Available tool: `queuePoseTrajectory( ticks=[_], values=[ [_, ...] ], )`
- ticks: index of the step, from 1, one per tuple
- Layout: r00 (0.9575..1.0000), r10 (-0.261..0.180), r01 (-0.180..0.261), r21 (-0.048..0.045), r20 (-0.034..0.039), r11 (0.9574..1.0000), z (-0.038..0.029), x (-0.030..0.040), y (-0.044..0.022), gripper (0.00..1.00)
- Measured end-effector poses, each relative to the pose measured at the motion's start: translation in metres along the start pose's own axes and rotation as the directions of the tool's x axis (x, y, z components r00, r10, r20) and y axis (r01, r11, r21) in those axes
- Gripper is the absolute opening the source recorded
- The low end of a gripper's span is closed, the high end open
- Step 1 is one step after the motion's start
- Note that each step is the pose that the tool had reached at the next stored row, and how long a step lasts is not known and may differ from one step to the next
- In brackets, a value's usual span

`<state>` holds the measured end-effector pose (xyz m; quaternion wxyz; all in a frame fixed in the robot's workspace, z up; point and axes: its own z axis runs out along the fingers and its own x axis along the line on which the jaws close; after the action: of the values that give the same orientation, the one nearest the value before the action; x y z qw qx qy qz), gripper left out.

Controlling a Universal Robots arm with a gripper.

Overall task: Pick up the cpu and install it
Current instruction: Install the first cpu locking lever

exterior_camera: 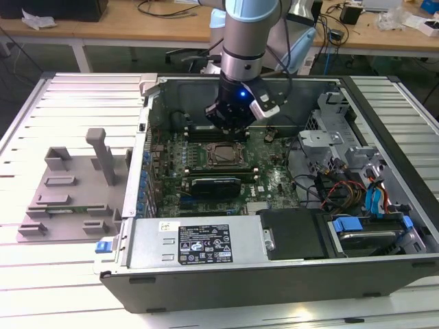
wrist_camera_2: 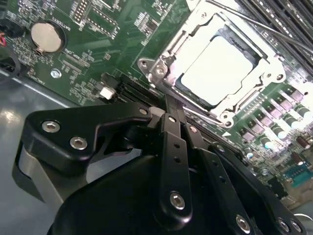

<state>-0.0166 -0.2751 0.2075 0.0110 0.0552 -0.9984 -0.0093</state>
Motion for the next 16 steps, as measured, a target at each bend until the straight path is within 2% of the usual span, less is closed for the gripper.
queuePoseTrajectory(
  ticks=[12,16],
  values=[
    [1.0000,0.000,0.000,0.0003,-0.0001,1.0000,0.0045,-0.0029,-0.0055,0.11],
    [1.0000,0.000,0.000,-0.0001,-0.0002,1.0000,0.0059,-0.0046,-0.0054,0.11]
  ],
)
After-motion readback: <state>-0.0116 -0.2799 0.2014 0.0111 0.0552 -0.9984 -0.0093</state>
